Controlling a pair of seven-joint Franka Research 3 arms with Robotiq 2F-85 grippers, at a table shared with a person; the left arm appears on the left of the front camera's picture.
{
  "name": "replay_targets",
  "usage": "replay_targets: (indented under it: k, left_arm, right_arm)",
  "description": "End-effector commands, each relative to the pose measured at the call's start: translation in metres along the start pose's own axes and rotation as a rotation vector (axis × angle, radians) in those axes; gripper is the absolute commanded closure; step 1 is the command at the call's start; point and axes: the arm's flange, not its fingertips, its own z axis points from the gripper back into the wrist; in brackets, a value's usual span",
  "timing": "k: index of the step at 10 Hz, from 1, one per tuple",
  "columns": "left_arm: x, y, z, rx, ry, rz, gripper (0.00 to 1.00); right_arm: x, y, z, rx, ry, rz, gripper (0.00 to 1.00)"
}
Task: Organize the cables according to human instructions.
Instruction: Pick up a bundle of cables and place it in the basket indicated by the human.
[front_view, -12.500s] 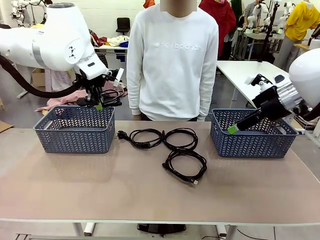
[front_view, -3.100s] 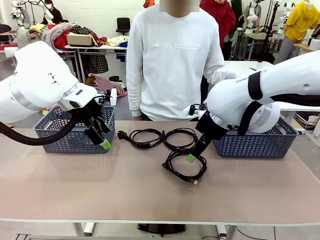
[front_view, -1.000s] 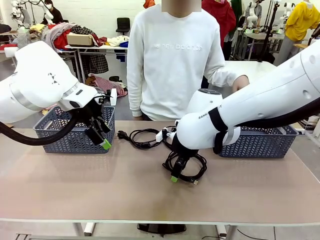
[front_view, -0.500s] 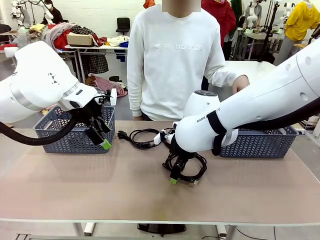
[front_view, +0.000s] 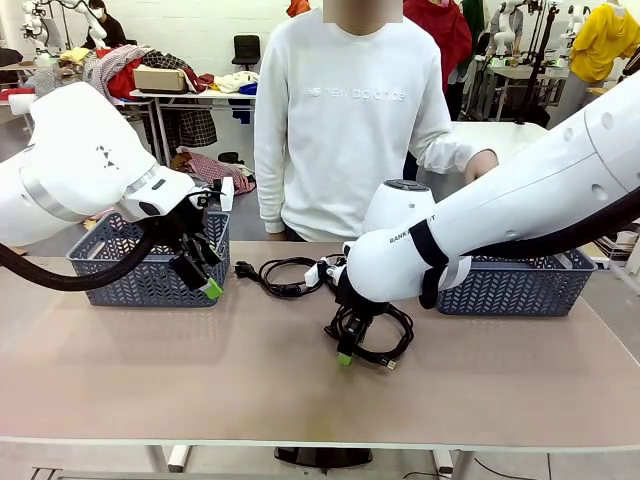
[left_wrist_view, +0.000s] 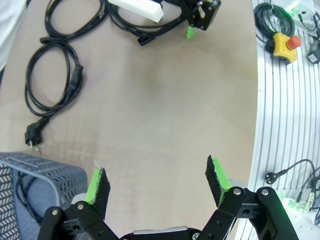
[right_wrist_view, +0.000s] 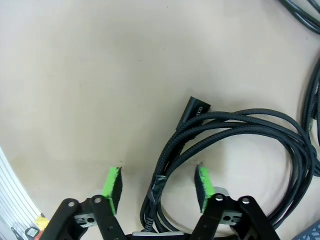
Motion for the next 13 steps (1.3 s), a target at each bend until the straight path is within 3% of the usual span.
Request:
replay_targets:
  k: [1,2,3,4,5,6,10,13]
  left_arm:
    - [0.000,0.002,0.001,0.007,0.010,0.003,0.00]
    - [0.000,0.002,0.001,0.007,0.010,0.003,0.00]
    - [0.000,0.002,0.001,0.007,0.010,0.003,0.00]
    - [0.000,0.002,0.001,0.007,0.010,0.003,0.00]
    - [0.000,0.002,0.001,0.007,0.010,0.003,0.00]
    - [0.000,0.002,0.001,0.007,0.010,0.003,0.00]
    - [0.000,0.002,0.001,0.007,0.010,0.003,0.00]
    - [0.000,0.002,0.001,0.007,0.010,0.003,0.00]
  right_arm:
    - [0.001,0.002,0.004,-0.037,0.024,-0.035,0.39]
    - [0.000,0.002,0.006,-0.042,0.024,-0.038,0.57]
    - [0.000,0.003,0.007,-0.041,0.024,-0.045,0.59]
    - [0.000,0.003,0.007,-0.036,0.030,-0.049,0.77]
    - [-0.001,0.004,0.008,-0.017,0.029,-0.051,0.79]
    - [-0.001,0.007,0.010,0.015,0.017,-0.053,0.96]
    - [-0.006,0.023,0.028,0.037,0.057,-0.067,1.00]
    - [-0.013,0.023,0.071,-0.086,0.034,0.038,1.00]
